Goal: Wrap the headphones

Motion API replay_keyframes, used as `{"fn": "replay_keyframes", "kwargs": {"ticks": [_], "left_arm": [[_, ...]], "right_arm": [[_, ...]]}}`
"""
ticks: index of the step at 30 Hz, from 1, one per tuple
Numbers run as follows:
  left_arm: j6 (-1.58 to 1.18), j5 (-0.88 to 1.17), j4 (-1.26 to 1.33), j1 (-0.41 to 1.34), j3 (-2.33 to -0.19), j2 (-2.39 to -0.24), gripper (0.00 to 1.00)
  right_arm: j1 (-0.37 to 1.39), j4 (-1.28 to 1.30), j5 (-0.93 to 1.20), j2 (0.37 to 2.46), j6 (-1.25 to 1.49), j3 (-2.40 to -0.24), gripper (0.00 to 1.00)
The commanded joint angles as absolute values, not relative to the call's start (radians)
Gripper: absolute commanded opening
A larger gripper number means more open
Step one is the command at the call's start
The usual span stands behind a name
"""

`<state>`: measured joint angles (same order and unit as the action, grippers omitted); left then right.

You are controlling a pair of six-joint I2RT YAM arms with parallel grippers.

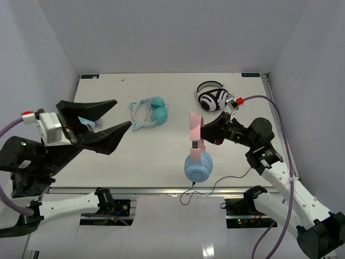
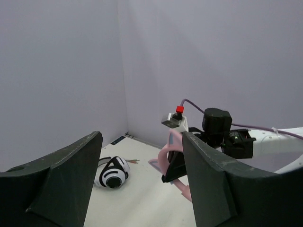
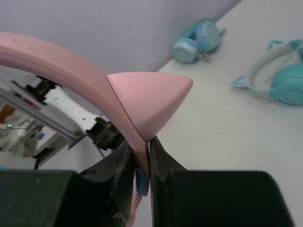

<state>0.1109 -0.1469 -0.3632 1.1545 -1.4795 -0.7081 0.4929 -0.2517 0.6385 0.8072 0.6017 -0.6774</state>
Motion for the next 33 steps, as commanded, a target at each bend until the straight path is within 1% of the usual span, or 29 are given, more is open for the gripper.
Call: {"fn": "replay_keyframes", "kwargs": {"ticks": [1, 3, 5, 9, 15, 21, 27, 33], "left_arm": [[0.172, -0.069, -0.271, 1.157, -1.303, -0.745, 0.79], [0.187, -0.013, -0.247, 1.157, -1.273, -0.75, 0.78], [0.202, 0.037, -0.247, 1.157, -1.274, -0.803, 0.75], [0.232, 0.092, -0.201, 1.157, -1.27, -0.888, 0.72], [0.263, 0.186, -0.074, 1.157, -1.211, -0.954, 0.74], [0.272, 0.234, -0.042, 1.157, -1.242, -1.05, 0.72], [0.258, 0.322, -0.009, 1.157, -1.244, -1.082, 0.71], [0.248, 0.325, 0.045, 1.157, -1.233, -1.12, 0.68]], "right_arm": [[0.48, -0.656, 0.883, 0.835, 1.039, -0.709, 0.08], [0.48, -0.803, 0.941, 0.856, 1.157, -0.69, 0.08], [0.481, -0.886, 0.975, 0.864, 1.206, -0.666, 0.08], [0.48, -0.891, 1.01, 0.847, 1.233, -0.643, 0.08], [0.483, -0.876, 1.027, 0.8, 1.23, -0.608, 0.08], [0.491, -0.884, 1.017, 0.789, 1.229, -0.58, 0.08], [0.492, -0.876, 1.012, 0.782, 1.206, -0.566, 0.08], [0.495, -0.899, 1.014, 0.798, 1.21, -0.553, 0.08]]}}
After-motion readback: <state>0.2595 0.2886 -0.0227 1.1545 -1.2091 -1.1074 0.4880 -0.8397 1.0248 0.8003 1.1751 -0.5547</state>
